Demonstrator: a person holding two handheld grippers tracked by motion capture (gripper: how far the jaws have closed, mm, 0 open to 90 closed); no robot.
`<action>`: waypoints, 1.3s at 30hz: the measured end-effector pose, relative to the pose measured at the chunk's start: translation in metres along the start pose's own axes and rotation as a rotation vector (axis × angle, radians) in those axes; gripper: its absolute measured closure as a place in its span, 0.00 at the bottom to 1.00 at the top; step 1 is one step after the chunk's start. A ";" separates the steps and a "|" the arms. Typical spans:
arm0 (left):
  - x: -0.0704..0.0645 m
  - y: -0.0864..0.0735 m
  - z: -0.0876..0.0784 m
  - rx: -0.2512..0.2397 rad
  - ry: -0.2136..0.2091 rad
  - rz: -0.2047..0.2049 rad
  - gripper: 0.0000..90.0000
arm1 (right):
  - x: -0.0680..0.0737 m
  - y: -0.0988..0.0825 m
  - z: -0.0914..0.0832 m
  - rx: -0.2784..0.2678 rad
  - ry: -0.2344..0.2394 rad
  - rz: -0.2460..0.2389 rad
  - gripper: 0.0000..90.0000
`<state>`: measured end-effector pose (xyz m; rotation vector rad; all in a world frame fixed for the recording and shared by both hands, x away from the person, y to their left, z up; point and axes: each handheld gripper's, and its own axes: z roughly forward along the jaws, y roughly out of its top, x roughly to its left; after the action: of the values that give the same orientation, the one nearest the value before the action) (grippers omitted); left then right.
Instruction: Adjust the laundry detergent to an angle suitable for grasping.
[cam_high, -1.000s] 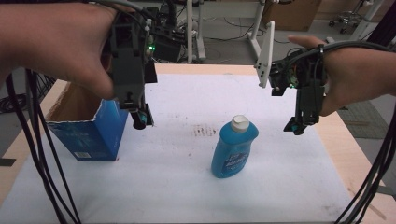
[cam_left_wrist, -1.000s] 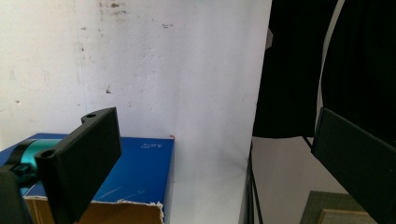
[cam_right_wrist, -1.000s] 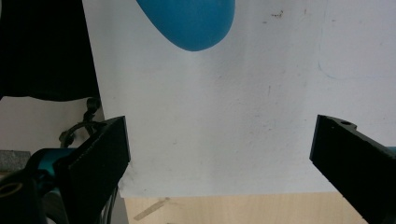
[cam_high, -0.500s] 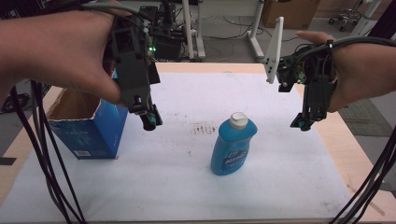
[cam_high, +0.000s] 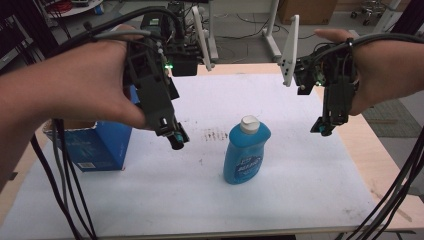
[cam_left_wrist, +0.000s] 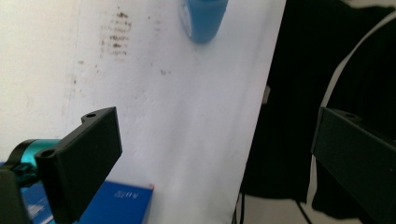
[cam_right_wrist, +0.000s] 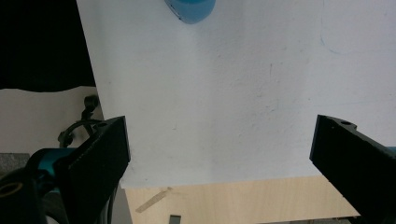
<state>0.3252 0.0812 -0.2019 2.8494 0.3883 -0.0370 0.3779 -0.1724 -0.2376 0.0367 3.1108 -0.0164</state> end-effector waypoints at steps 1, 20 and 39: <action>0.000 0.001 0.002 -0.017 -0.002 -0.011 0.02 | 0.000 0.000 0.000 -0.001 0.000 -0.001 0.04; -0.004 0.024 0.057 -0.134 -0.008 -0.077 0.02 | 0.000 -0.007 0.001 -0.003 -0.002 0.008 0.04; -0.003 0.048 0.104 -0.162 0.038 -0.089 0.02 | -0.001 -0.008 0.000 -0.006 -0.003 0.018 0.04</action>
<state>0.3359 0.0079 -0.2896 2.6751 0.5022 0.0307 0.3783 -0.1805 -0.2371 0.0648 3.1074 -0.0071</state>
